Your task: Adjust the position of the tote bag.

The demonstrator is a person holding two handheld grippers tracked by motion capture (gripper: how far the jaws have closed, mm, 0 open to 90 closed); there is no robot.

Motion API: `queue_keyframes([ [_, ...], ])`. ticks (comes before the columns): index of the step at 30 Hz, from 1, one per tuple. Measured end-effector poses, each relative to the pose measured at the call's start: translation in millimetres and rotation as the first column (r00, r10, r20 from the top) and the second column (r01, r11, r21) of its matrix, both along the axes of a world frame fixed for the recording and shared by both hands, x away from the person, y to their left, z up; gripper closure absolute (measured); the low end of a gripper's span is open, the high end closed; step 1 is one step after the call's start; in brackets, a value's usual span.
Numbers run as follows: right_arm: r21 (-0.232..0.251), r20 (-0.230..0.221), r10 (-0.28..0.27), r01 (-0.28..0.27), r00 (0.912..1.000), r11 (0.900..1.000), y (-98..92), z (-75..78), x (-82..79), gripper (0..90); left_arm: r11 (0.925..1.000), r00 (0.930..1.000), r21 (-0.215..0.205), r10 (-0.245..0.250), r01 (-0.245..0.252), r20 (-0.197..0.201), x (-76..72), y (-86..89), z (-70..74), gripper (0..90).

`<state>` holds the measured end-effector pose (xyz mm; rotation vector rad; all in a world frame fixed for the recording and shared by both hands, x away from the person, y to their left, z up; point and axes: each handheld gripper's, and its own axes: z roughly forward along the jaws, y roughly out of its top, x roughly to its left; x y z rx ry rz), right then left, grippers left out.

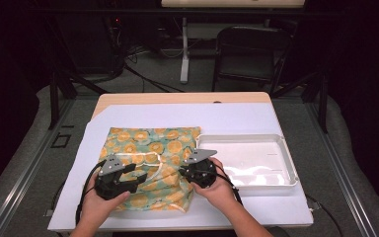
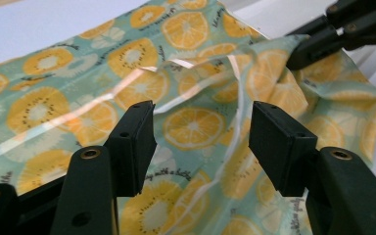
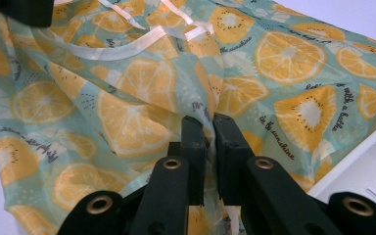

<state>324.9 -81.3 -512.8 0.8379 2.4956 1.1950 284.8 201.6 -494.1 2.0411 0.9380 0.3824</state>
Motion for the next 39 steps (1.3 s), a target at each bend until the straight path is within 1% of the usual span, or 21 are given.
queue_keyframes([
  [4, 0.004, -0.01, -0.001, 0.001, 1.0, 1.0, 1.2, -0.7, 3.5, 84.2, 0.9998, 0.9997, -0.001, -0.02, 0.02, -0.014, -3.5, -5.6, -5.1, 41.2],
  [7, 0.004, -0.019, -0.001, 0.002, 0.9998, 1.0, 1.9, -1.7, 6.0, 84.1, 0.9987, 0.9988, 0.022, -0.046, 0.046, -0.02, -5.6, -9.9, -9.1, 40.9],
  [9, 0.006, -0.019, -0.006, 0.006, 0.9998, 1.0, 2.5, -2.8, 7.2, 83.8, 0.998, 0.9983, 0.03, -0.055, 0.056, -0.019, -6.4, -11.4, -10.8, 40.9],
  [10, 0.011, -0.019, -0.007, 0.007, 0.9998, 1.0, 2.8, -3.4, 7.7, 83.7, 0.998, 0.9982, 0.026, -0.057, 0.057, -0.02, -7.0, -12.9, -12.7, 40.9],
  [11, -0.003, -0.024, 0.001, -0.001, 0.9997, 1.0, 2.1, -3.0, 9.2, 83.6, 0.9975, 0.9978, 0.031, -0.063, 0.064, -0.022, -7.1, -13.2, -13.4, 41.0],
  [13, 0.003, -0.025, -0.003, 0.003, 0.9997, 1.0, 2.0, -3.6, 10.4, 83.3, 0.9963, 0.997, 0.046, -0.072, 0.073, -0.027, -7.5, -14.4, -15.6, 41.1],
  [16, 0.008, -0.027, -0.005, 0.005, 0.9996, 1.0, 2.0, -3.9, 11.3, 83.0, 0.9953, 0.9969, 0.06, -0.075, 0.077, -0.024, -7.7, -15.8, -18.6, 41.1],
  [19, 0.006, -0.027, -0.006, 0.006, 0.9996, 1.0, 2.2, -4.1, 11.3, 82.7, 0.9949, 0.9965, 0.062, -0.078, 0.079, -0.03, -7.1, -17.4, -22.1, 41.3],
  [20, 0.003, -0.027, -0.006, 0.006, 0.9996, 1.0, 2.2, -4.1, 11.4, 82.5, 0.994, 0.9961, 0.074, -0.078, 0.081, -0.042, -6.8, -17.6, -22.8, 41.5],
  [21, 0.001, -0.026, -0.006, 0.006, 0.9996, 1.0, 2.2, -4.2, 11.4, 82.2, 0.9939, 0.9964, 0.078, -0.075, 0.078, -0.04, -6.5, -18.4, -24.1, 41.6],
  [22, 0.0, -0.025, -0.006, 0.006, 0.9997, 1.0, 2.3, -4.4, 11.3, 81.9, 0.9932, 0.9969, 0.091, -0.07, 0.073, -0.036, -6.1, -18.9, -25.4, 41.7],
  [24, -0.003, -0.025, -0.006, 0.006, 0.9997, 1.0, 2.1, -4.4, 11.5, 81.4, 0.9918, 0.9964, 0.103, -0.072, 0.076, -0.046, -5.0, -19.0, -26.1, 42.0],
  [26, -0.002, -0.024, -0.007, 0.007, 0.9997, 1.0, 2.0, -4.6, 11.6, 81.2, 0.9923, 0.9972, 0.103, -0.065, 0.068, -0.037, -4.9, -19.9, -27.7, 42.7],
  [27, -0.002, -0.024, -0.007, 0.007, 0.9997, 1.0, 2.0, -4.7, 11.7, 81.1, 0.9906, 0.9964, 0.114, -0.072, 0.076, -0.045, -4.7, -19.5, -27.3, 43.2],
  [29, -0.001, -0.024, -0.008, 0.008, 0.9997, 1.0, 2.3, -5.0, 11.7, 80.8, 0.99, 0.997, 0.123, -0.063, 0.068, -0.044, -4.9, -20.5, -29.1, 43.9],
  [30, -0.001, -0.024, -0.007, 0.007, 0.9997, 1.0, 2.4, -5.1, 11.7, 80.7, 0.9885, 0.996, 0.13, -0.07, 0.077, -0.056, -4.5, -20.3, -29.4, 44.3],
  [31, -0.003, -0.023, -0.007, 0.007, 0.9997, 1.0, 2.4, -5.2, 11.9, 80.4, 0.988, 0.9959, 0.134, -0.069, 0.077, -0.058, -4.4, -20.4, -29.8, 45.7],
  [32, -0.001, -0.024, -0.01, 0.01, 0.9997, 1.0, 2.6, -5.5, 11.9, 80.2, 0.9887, 0.9965, 0.132, -0.064, 0.071, -0.054, -4.4, -20.9, -30.7, 46.4],
  [34, 0.002, -0.024, -0.012, 0.012, 0.9996, 1.0, 2.7, -5.8, 11.9, 79.9, 0.9892, 0.9957, 0.125, -0.07, 0.078, -0.061, -4.5, -20.6, -31.0, 49.8],
  [35, 0.004, -0.024, -0.011, 0.012, 0.9997, 1.0, 2.6, -5.8, 11.9, 79.6, 0.9894, 0.9961, 0.124, -0.069, 0.075, -0.056, -4.8, -20.6, -30.9, 50.6],
  [39, 0.003, -0.028, -0.013, 0.013, 0.9995, 1.0, 2.1, -5.6, 12.0, 78.6, 0.9873, 0.9962, 0.14, -0.069, 0.076, -0.054, -5.5, -20.6, -30.7, 56.7],
])
